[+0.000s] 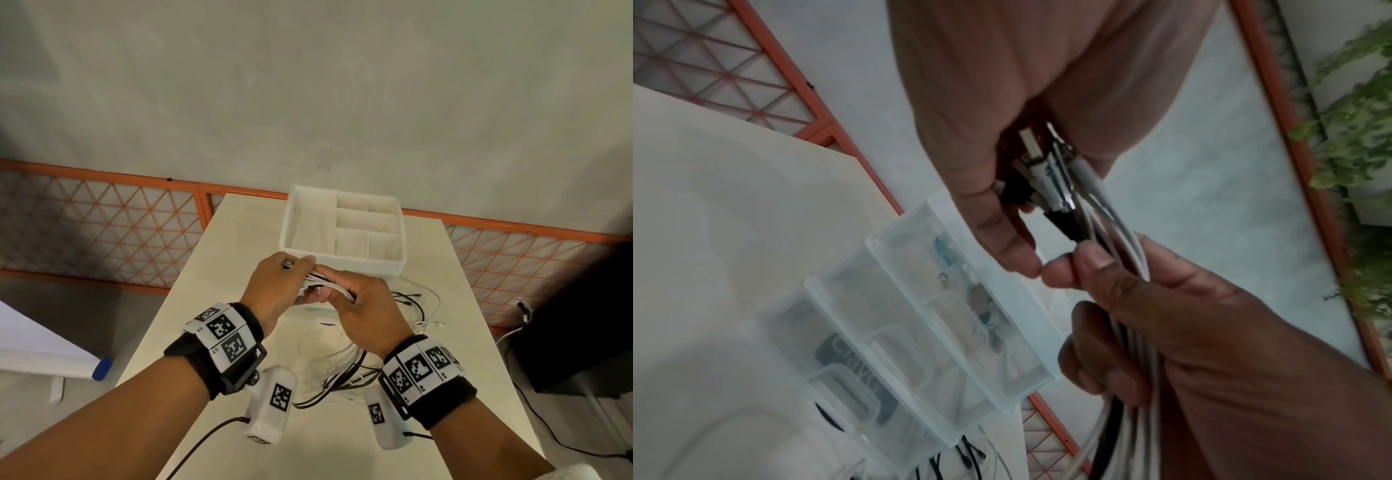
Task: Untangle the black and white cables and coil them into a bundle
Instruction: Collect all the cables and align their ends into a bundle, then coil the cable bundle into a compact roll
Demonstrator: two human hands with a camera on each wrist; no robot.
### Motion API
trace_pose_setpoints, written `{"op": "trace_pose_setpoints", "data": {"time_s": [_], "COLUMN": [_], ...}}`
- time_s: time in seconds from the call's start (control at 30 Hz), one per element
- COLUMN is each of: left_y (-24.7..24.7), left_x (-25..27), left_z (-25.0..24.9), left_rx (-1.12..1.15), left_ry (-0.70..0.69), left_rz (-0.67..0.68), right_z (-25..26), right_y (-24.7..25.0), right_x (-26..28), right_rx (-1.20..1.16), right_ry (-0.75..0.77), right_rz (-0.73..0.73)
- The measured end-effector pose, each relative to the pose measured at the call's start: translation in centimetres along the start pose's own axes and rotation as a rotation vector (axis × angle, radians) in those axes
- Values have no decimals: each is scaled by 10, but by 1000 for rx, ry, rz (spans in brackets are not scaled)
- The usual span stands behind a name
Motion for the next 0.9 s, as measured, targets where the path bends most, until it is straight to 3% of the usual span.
{"op": "trace_pose_setpoints", "data": {"time_s": [0.1,0.27,0.4,0.53,0.63,0.77,0.9], "left_y": [-2,10,17,-27,-42,-22,5], "left_x": [3,0,7,22,23,13,2], "left_z": [-4,-10,-33,-54,-42,-33,-34], "left_rx": [-9,-170,-612,-688,-797,-836,-705], "left_ry": [-48,-121,-298,-469,-488,-443,-353], "left_rz": [6,-94,-193,82,152,91,60], "right_z": [-4,-23,-30,-8,4,-18,-42], "right_y": [-1,10,11,-6,-2,12,26], "right_x": [1,1,1,-7,-12,-5,8], "right_rx": [30,92,231,270,216,-67,-241], "right_ry": [-15,-187,-244,-62,10,-153,-284], "right_rz": [7,-81,-29,38,-7,-18,-68]}}
Point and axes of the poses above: each hand's wrist, its own x-axis away from the middle knuckle, its own y-axis out of the back of the hand, z = x × y, the point moved 8 cm from there along -x, towards the middle knuckle, and after that the axes turned 14 degrees about -x, right-handed, at the moved point
